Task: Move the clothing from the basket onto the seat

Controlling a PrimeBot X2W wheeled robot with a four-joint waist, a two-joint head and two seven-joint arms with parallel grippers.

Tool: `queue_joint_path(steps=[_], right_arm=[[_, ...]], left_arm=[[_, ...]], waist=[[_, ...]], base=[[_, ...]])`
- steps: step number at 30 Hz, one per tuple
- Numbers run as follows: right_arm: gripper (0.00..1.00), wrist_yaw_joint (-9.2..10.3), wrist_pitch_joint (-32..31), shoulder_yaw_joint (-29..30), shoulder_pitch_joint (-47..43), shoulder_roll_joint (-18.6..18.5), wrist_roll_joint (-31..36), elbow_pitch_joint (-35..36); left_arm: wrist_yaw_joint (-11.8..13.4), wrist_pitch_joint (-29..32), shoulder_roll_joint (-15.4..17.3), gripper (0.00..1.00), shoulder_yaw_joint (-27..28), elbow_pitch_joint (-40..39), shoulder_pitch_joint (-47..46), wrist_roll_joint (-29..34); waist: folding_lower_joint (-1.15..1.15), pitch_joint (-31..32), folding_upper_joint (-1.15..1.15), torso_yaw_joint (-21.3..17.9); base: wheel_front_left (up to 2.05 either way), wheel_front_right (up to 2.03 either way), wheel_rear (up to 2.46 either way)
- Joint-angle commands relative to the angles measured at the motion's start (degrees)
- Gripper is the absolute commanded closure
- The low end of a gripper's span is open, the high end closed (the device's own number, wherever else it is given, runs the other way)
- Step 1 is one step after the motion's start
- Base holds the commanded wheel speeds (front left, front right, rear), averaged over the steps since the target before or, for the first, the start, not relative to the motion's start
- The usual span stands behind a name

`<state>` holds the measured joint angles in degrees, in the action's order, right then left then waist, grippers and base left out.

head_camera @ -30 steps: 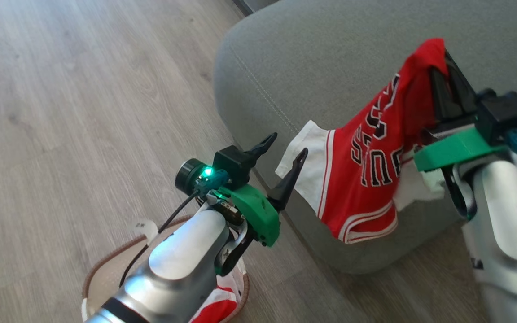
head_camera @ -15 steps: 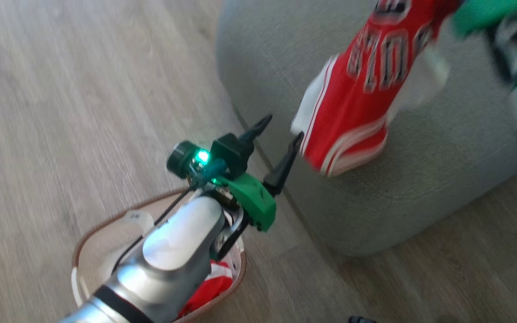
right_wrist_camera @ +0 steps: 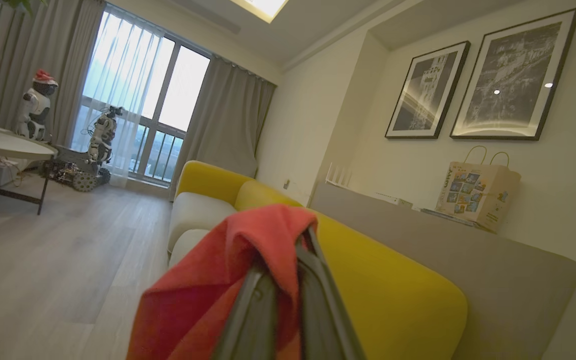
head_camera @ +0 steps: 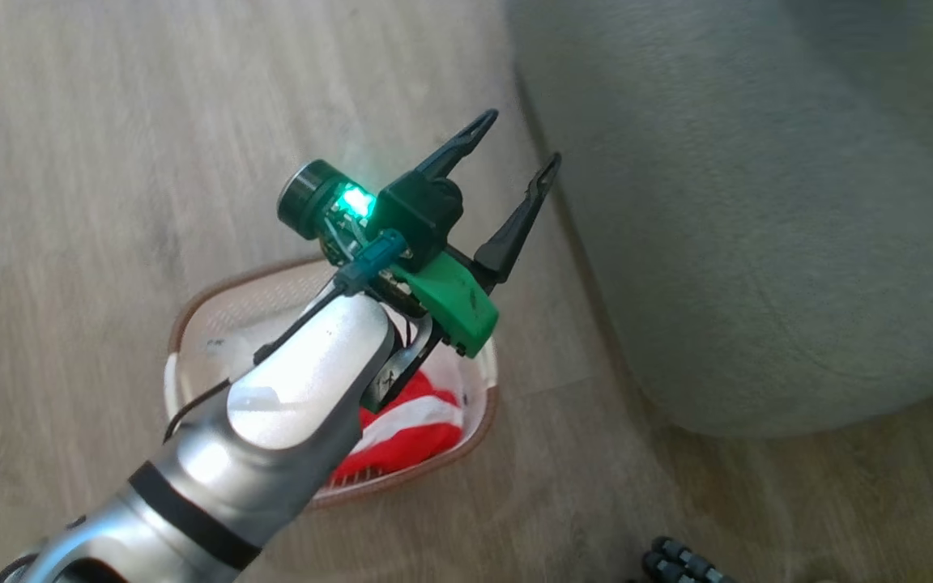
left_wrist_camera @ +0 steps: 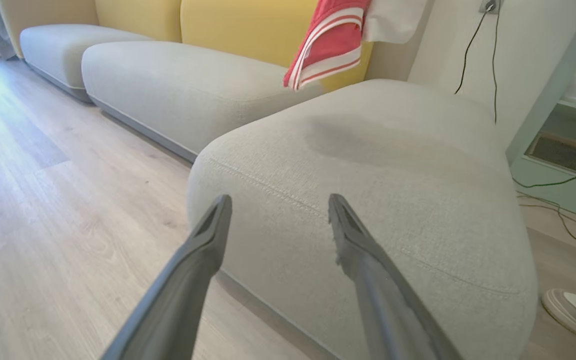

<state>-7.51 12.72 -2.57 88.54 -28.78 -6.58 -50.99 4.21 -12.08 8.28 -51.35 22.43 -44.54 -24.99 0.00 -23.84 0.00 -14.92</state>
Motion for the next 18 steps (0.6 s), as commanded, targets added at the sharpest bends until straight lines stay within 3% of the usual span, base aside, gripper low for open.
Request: queue_joint_path(steps=[1, 8, 18], right_arm=[[1.0, 0.02, 0.5, 0.6, 0.9, -0.4, 0.5, 0.7], [1.0, 0.02, 2.0, 8.5, -1.5, -1.2, 3.6, -7.4], [1.0, 0.02, 2.3, 17.1, -15.0, 6.4, 8.0, -12.3]], left_arm=[[0.6, 0.2, 0.7, 0.0, 1.2, -2.0, -2.4, 0.8], [1.1, 1.8, 1.6, 0.0, -0.2, -4.8, -3.2, 2.2], [1.5, 3.5, 3.1, 0.0, -1.5, -6.8, -2.7, 2.7]], waist=[[0.0, -3.2, 0.0, 3.3], [0.0, -7.0, 0.0, 6.3], [0.0, -10.1, 0.0, 6.4]], base=[[0.0, 0.0, 0.0], [0.0, 0.0, 0.0], [0.0, 0.0, 0.0]])
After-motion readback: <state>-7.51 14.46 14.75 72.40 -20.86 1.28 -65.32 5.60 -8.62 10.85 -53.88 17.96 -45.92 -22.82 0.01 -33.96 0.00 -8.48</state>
